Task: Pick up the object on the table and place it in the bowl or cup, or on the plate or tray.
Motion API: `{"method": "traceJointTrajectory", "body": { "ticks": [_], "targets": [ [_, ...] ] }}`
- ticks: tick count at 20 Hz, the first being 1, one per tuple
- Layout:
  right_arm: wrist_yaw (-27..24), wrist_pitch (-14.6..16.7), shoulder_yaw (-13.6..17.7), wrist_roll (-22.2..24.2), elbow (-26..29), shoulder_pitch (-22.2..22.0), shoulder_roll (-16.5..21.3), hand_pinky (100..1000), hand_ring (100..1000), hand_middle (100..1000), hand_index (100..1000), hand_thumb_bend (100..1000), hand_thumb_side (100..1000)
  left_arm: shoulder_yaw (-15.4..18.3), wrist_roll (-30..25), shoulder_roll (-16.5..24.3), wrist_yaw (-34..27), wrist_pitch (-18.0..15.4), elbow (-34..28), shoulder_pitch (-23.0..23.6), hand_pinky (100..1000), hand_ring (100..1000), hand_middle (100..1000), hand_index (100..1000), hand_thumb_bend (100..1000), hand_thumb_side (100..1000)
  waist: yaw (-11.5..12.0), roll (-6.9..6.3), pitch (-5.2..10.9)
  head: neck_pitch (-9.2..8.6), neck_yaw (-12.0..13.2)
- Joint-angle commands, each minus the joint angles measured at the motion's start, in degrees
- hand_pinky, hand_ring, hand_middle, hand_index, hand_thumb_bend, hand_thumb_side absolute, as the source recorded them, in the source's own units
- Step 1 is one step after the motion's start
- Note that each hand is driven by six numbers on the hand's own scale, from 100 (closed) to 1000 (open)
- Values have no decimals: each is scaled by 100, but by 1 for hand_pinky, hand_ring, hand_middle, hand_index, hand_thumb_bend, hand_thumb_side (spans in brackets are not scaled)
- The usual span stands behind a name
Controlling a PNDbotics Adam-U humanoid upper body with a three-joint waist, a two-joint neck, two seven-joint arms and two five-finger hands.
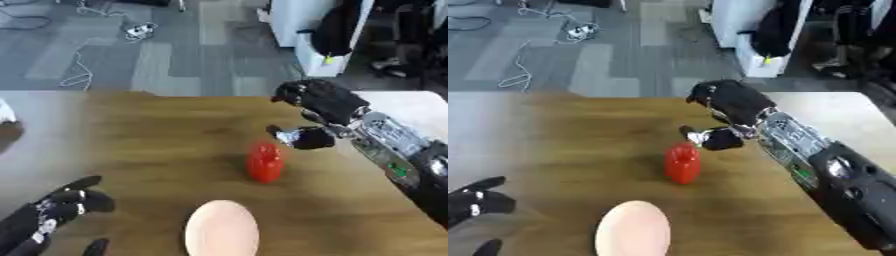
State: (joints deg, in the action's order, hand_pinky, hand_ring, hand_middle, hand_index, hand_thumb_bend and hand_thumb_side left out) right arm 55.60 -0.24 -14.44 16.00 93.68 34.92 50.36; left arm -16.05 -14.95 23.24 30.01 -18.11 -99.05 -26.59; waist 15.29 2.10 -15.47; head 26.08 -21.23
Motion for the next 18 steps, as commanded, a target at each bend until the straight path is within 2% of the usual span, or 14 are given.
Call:
{"method": "traceJointTrajectory", "body": {
  "ticks": [1, 7, 18],
  "targets": [
    [85, 80, -42, 152, 335, 96, 62, 779, 817, 846, 880, 357, 859, 8, 16, 41, 63, -48, -28, -89, 830, 1000, 740, 820, 100, 779, -2, 6, 79, -40, -7],
    [150, 100, -68, 352, 588, 41, 64, 779, 818, 848, 881, 356, 860, 4, 37, 72, 166, -110, -56, -32, 828, 1000, 739, 820, 100, 775, 58, 35, 76, -44, -9],
    [137, 103, -69, 433, 844, -28, 127, 783, 822, 851, 884, 355, 867, 41, 65, 183, 302, -130, -138, 198, 825, 1000, 735, 816, 100, 769, 171, 33, 109, -52, -29]
  ]
}}
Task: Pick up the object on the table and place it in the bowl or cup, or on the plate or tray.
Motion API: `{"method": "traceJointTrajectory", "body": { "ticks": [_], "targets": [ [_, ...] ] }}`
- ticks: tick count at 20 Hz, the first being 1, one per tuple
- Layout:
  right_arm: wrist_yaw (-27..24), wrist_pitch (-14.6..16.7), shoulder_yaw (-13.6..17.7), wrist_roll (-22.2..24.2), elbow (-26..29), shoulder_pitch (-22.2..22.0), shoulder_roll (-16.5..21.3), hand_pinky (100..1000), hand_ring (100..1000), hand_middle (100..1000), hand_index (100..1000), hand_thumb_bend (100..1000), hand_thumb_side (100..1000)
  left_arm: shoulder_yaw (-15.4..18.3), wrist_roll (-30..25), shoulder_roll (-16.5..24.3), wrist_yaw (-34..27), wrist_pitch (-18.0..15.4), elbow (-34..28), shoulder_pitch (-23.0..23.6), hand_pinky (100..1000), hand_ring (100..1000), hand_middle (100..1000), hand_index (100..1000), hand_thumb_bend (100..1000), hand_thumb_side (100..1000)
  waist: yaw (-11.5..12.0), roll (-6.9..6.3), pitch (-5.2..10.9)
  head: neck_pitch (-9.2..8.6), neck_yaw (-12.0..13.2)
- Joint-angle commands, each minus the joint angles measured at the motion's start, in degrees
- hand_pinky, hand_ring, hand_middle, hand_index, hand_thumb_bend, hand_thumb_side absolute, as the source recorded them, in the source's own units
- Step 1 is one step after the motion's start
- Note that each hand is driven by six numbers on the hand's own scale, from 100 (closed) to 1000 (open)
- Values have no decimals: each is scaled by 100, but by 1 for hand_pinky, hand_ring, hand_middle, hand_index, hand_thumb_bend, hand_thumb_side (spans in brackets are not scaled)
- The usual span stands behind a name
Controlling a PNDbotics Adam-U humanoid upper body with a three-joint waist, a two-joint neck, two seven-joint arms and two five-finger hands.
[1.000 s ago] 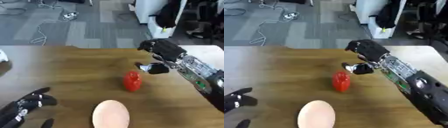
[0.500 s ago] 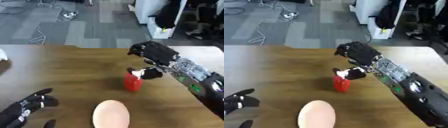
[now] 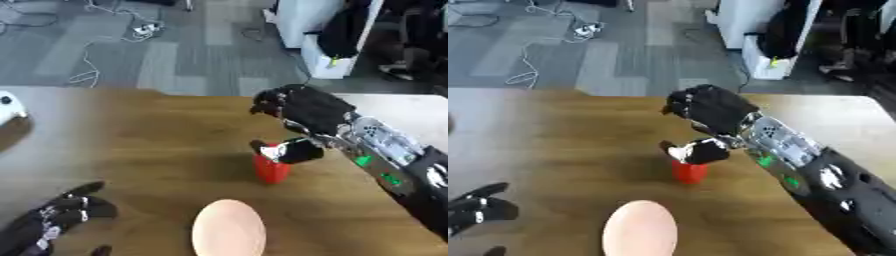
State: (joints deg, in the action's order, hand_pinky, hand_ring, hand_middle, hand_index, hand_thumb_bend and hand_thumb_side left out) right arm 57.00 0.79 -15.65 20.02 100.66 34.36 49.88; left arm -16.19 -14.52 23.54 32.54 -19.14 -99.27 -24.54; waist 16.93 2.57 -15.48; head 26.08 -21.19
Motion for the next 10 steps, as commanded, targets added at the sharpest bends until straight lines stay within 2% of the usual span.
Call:
{"method": "traceJointTrajectory", "body": {
  "ticks": [1, 5, 6, 7, 10],
  "targets": [
    [-5, 3, 50, 41, 179, 20, 182, 784, 823, 853, 887, 356, 867, 63, 30, 159, 67, -27, -117, 26, 825, 1000, 734, 815, 100, 768, 15, -18, 111, -53, -35],
    [15, 6, 62, 91, 259, -53, 226, 786, 826, 855, 889, 355, 865, 100, 68, 251, 125, -72, -261, 226, 780, 1000, 695, 778, 100, 757, 32, -33, 113, -53, -32],
    [27, 5, 68, 99, 262, -74, 235, 786, 826, 855, 889, 356, 865, 118, 67, 306, 125, -90, -346, 301, 795, 1000, 707, 789, 100, 760, 31, -36, 114, -54, -33],
    [38, -1, 76, 104, 257, -97, 244, 786, 826, 855, 890, 357, 864, 137, 65, 369, 103, -103, -436, 380, 755, 1000, 659, 761, 100, 758, 34, -42, 115, -56, -43],
    [67, -27, 105, 94, 208, -180, 277, 786, 826, 856, 890, 357, 863, 267, 76, 629, -83, -112, -831, 669, 751, 1000, 644, 754, 100, 751, 61, -65, 117, -53, -68]
  ]
}}
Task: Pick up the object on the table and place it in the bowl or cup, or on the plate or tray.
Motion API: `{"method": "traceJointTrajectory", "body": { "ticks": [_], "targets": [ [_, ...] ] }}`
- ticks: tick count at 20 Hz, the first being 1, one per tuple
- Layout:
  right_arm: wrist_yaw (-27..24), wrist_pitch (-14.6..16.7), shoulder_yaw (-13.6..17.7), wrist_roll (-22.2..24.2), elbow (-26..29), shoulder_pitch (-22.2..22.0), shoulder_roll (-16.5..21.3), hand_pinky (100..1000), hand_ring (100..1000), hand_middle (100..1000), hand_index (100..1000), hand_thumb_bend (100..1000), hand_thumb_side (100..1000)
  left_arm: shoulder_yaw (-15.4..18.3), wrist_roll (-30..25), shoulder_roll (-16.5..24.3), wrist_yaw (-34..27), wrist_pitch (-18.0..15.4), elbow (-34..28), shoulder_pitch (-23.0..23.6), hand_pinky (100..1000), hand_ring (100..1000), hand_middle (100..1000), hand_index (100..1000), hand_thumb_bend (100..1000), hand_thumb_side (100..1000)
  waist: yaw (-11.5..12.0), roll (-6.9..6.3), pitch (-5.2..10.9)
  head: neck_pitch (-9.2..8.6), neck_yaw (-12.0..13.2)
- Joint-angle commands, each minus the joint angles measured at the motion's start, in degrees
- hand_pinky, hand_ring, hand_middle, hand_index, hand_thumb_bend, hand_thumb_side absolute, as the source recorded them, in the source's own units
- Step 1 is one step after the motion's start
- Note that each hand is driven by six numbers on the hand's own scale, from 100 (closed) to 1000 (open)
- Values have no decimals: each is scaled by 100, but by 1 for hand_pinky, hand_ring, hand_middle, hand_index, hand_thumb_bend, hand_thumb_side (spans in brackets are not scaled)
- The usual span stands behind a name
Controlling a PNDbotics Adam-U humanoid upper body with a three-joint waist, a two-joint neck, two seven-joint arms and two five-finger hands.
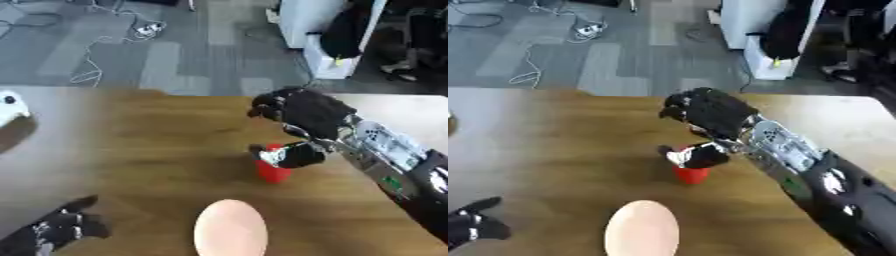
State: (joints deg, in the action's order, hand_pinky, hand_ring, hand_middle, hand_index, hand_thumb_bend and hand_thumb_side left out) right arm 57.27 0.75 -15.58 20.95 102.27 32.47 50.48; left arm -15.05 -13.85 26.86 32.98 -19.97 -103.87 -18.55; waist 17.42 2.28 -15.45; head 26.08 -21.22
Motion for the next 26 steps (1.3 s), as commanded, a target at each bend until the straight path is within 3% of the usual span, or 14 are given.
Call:
{"method": "traceJointTrajectory", "body": {
  "ticks": [1, 7, 14, 20, 26],
  "targets": [
    [48, -26, 103, -6, 33, -15, 226, 785, 826, 856, 891, 358, 860, 205, 9, 364, -190, -11, -493, 148, 747, 1000, 636, 748, 100, 739, 20, -43, 114, -50, -71],
    [130, -41, 113, -45, -60, -146, 220, 785, 828, 859, 897, 366, 853, 522, 336, 474, -857, 107, -1037, 510, 746, 1000, 619, 752, 100, 737, 57, -52, 110, -43, -75],
    [415, -82, 79, 3, -276, -148, 154, 792, 841, 833, 893, 374, 799, 560, 727, 325, -1889, -48, -1071, 283, 745, 1000, 624, 758, 100, 740, 201, -49, 110, -53, -124],
    [614, -36, 47, -26, -439, -143, 55, 778, 824, 777, 877, 381, 781, 585, 699, 320, -2196, -112, -1072, 36, 736, 997, 625, 759, 100, 720, 303, -32, 80, -82, -131],
    [755, -50, 46, -131, -616, -166, -33, 784, 832, 793, 867, 390, 786, 584, 680, 281, -2274, -159, -1072, -108, 735, 990, 626, 759, 100, 718, 360, -3, 19, -108, -114]
  ]
}}
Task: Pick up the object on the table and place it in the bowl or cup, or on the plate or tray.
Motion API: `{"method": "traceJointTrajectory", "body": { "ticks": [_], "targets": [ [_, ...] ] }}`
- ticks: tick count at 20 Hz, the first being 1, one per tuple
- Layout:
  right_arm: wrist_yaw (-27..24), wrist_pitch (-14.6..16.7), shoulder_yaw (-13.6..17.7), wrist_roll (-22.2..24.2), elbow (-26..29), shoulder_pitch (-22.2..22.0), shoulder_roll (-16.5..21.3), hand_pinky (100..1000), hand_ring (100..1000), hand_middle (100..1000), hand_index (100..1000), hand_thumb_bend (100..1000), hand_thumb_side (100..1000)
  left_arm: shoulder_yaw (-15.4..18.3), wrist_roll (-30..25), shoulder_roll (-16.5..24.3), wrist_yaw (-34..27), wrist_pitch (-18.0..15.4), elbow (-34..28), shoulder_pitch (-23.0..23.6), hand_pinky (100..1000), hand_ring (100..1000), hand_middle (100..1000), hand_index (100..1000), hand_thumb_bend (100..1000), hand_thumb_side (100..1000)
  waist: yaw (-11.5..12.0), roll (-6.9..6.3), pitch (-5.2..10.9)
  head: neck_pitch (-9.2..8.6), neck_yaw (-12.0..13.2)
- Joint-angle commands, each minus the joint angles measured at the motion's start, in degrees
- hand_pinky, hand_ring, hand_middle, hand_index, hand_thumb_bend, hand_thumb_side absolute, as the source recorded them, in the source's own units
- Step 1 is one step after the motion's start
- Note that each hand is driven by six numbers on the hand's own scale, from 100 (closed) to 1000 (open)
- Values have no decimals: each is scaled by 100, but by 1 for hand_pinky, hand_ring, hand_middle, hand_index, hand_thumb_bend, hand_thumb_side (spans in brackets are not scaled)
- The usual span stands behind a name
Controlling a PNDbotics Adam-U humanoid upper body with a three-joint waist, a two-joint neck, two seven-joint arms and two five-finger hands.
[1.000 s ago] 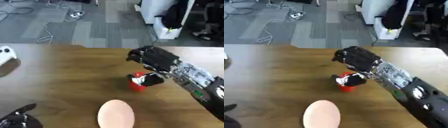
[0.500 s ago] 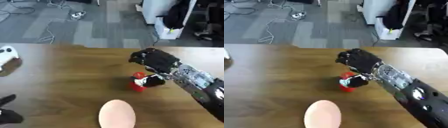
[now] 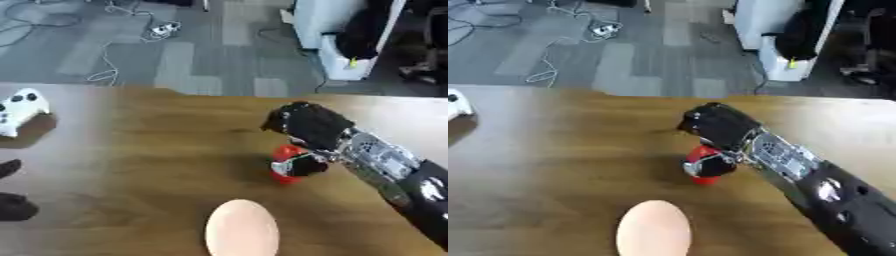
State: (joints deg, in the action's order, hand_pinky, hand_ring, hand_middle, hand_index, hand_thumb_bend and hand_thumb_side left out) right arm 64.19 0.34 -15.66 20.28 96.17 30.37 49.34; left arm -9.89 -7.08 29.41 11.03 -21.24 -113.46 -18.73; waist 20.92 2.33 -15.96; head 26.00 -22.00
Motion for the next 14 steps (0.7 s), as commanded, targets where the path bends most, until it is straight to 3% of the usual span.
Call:
{"method": "traceJointTrajectory", "body": {
  "ticks": [1, 7, 14],
  "targets": [
    [77, -17, 62, -85, -21, 40, 80, 787, 836, 802, 866, 393, 789, 69, 1, 17, -87, -32, -113, -107, 735, 990, 626, 759, 100, 718, 20, -6, 60, -100, -31],
    [35, 40, 59, -131, 51, 4, 112, 802, 848, 827, 865, 470, 872, 81, 1, -17, -93, -46, -113, -152, 731, 990, 626, 759, 100, 718, 44, 2, 3, -80, -96],
    [-29, 529, -45, 94, 551, -52, 266, 842, 876, 844, 854, 509, 896, 108, 11, -27, -19, -29, -113, -63, 734, 1000, 626, 759, 100, 725, 0, 14, -1, -149, -231]
  ]
}}
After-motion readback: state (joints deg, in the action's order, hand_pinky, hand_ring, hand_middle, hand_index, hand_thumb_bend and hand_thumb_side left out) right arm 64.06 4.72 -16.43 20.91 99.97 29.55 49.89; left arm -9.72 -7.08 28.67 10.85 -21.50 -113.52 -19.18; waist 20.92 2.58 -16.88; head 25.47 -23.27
